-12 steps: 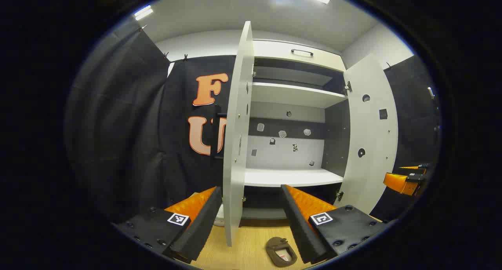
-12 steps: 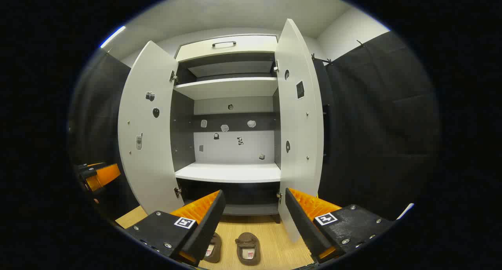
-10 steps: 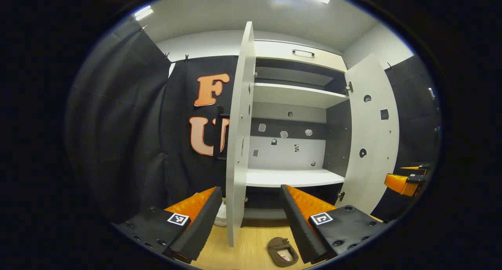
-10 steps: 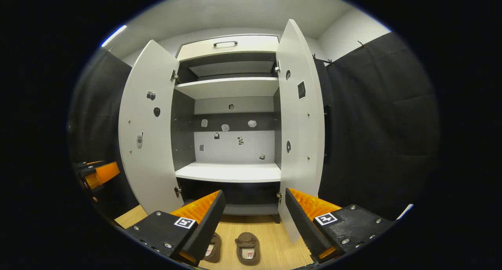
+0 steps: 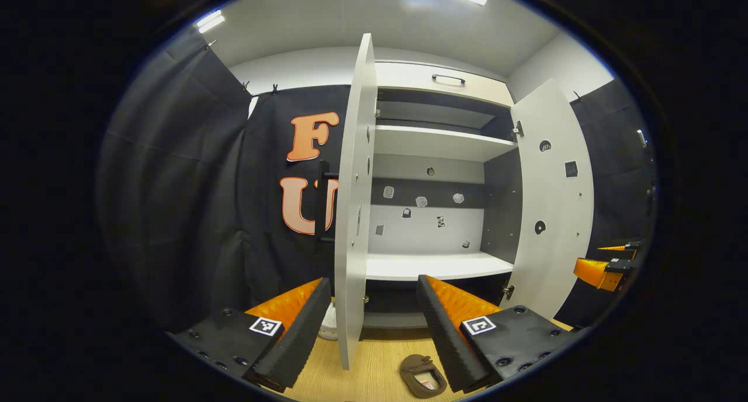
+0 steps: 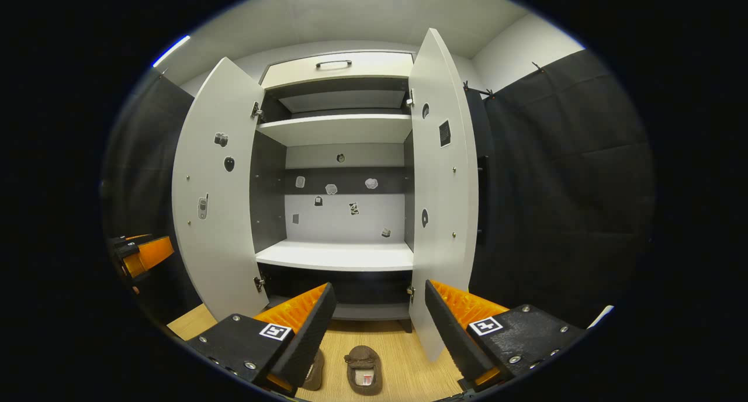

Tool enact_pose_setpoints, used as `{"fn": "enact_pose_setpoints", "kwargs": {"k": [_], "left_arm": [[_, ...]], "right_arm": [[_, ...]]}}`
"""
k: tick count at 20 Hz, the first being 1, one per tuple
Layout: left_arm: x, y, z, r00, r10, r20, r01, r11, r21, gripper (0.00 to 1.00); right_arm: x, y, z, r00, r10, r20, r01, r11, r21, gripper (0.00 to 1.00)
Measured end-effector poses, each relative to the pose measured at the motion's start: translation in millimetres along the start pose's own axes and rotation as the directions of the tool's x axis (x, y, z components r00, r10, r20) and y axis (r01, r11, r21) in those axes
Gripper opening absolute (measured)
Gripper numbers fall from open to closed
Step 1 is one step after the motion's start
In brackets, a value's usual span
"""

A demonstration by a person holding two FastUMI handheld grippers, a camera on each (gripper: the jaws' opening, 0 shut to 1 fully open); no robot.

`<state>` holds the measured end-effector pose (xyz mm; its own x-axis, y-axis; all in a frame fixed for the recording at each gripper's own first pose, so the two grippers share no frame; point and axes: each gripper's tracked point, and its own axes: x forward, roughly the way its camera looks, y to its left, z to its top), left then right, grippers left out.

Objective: Grab one shoe with the right hand and put it into the shoe cabinet, grab the other shoe with the left hand and put it into the shoe cabinet; then close the right door with the right hand and the left door with the left hand.

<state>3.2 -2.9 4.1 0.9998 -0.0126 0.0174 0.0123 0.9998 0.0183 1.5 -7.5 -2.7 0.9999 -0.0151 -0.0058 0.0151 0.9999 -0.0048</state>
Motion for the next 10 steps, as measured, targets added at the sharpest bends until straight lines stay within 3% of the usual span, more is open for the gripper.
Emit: {"fn": "enact_pose_setpoints", "kwargs": {"k": [5, 10], "left_arm": [[2.6, -4.5, -5.3, 1.000, -0.009, -0.013, 0.009, 1.000, -0.005, 0.96], [2.8, -1.4, -9.7, 1.000, 0.002, -0.020, -0.002, 1.000, -0.003, 0.96]], "right_arm": [[12.7, -0.4, -24.3, 0.999, 0.012, -0.039, -0.013, 1.000, -0.021, 0.94], [42.2, 1.3, -119.7, 0.977, 0.025, -0.211, -0.025, 1.000, 0.001, 0.95]]}}
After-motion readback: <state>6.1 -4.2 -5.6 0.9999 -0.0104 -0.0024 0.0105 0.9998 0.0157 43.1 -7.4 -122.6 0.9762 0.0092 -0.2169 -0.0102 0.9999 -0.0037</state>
